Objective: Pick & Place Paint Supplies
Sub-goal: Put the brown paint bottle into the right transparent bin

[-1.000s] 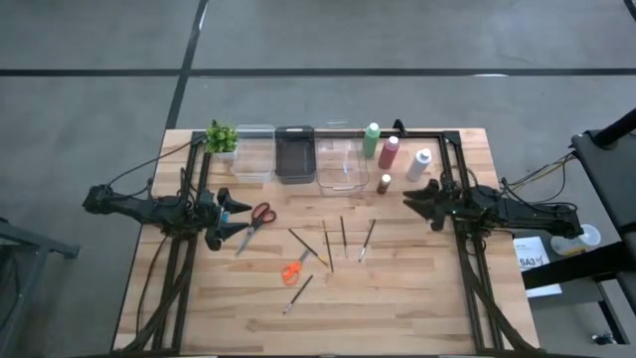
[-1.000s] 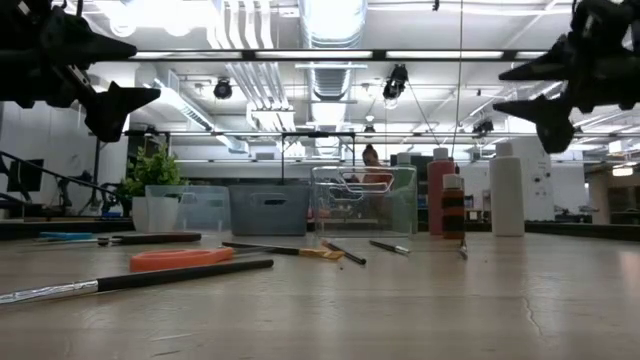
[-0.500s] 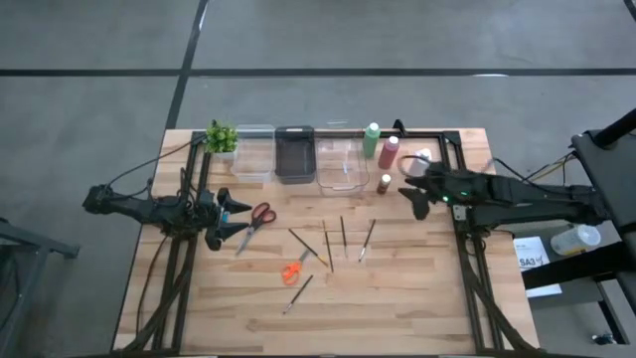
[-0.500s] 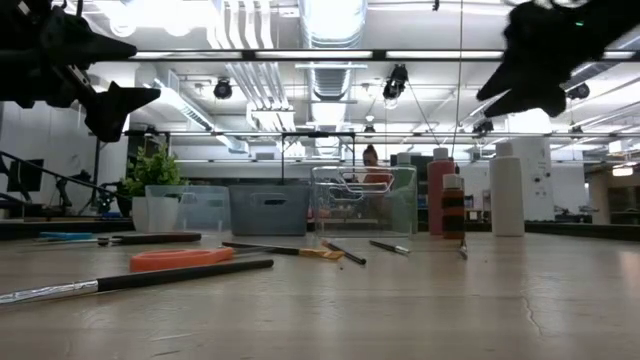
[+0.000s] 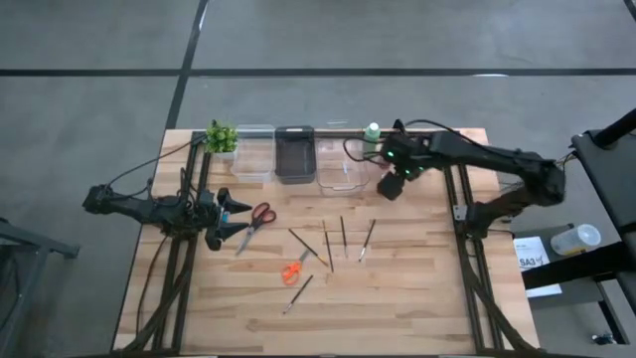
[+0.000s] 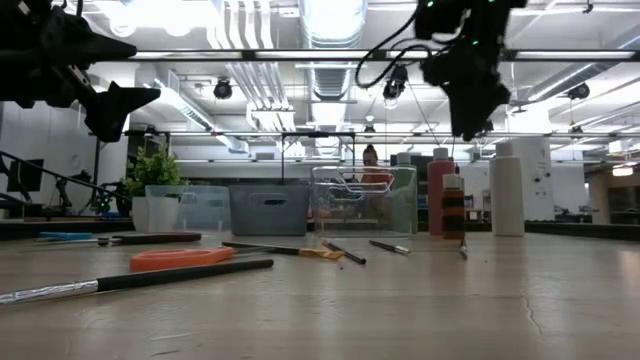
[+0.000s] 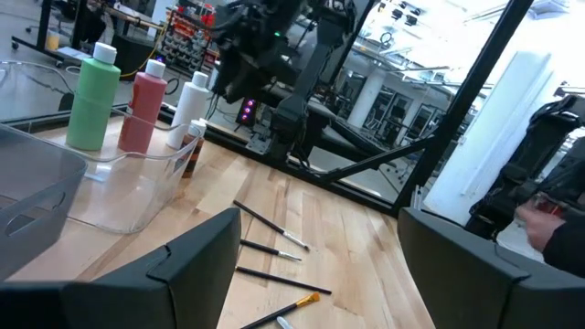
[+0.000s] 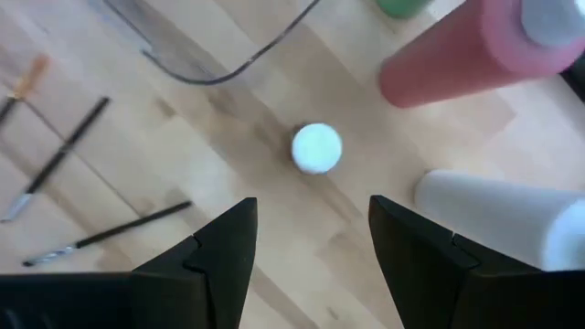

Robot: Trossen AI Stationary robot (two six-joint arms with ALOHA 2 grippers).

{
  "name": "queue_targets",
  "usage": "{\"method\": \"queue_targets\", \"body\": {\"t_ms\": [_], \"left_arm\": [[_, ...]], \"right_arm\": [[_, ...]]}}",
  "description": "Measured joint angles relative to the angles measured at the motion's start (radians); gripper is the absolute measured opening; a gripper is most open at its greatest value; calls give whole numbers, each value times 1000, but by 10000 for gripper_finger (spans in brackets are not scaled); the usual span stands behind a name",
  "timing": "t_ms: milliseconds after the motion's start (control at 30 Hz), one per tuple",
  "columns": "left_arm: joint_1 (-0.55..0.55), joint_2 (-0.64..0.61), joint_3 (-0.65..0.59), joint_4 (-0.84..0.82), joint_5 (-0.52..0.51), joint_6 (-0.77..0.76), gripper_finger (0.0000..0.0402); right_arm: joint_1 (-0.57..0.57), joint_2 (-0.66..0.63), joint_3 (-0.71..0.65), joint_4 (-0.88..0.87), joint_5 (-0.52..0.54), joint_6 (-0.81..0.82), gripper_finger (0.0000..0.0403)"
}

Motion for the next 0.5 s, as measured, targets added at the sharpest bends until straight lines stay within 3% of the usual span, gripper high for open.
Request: {"method": "queue_targets", "body": {"t_ms": [267, 500], "left_arm": [[0, 0, 0, 0, 0, 0, 303], [0, 0, 0, 0, 0, 0, 303]], "right_arm": [[-37, 125, 49, -22, -7, -36, 214], [-64, 105, 11, 39, -9, -46, 276]]}}
